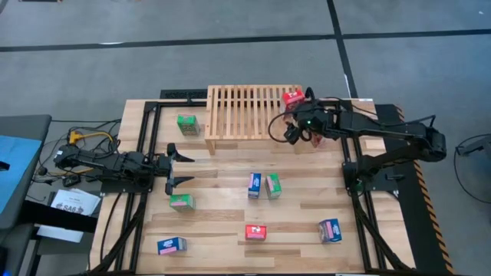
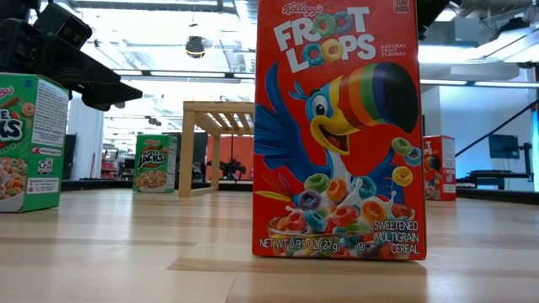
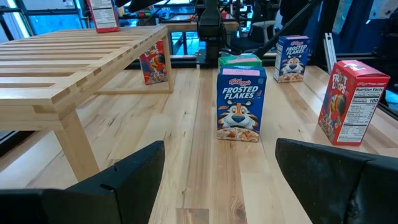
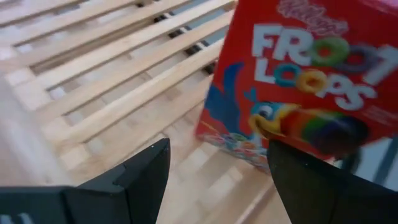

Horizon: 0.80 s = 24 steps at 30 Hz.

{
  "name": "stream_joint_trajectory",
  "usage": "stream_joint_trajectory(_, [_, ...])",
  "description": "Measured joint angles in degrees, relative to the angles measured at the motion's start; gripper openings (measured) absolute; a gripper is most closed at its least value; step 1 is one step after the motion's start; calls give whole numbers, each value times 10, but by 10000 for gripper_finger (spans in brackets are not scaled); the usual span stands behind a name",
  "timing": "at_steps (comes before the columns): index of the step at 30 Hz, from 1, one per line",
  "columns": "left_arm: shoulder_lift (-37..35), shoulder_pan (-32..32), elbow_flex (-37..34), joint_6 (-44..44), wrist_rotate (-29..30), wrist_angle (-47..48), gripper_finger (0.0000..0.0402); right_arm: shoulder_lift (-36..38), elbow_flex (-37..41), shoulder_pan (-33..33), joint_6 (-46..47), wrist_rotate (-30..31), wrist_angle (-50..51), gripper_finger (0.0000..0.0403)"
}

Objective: Stack cereal on shelf
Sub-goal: Put the middle red cereal box on the shelf

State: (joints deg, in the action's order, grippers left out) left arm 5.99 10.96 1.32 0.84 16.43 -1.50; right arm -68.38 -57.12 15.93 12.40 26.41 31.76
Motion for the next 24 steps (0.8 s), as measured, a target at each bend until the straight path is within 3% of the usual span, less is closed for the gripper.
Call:
stream_joint_trajectory(8, [0,0,0,0,0,0,298,-15,0,-16,2,-12,-34,293])
stream_joint_trajectory(24, [0,0,0,0,0,0,298,-51,0,29,-18,-21,-73,293])
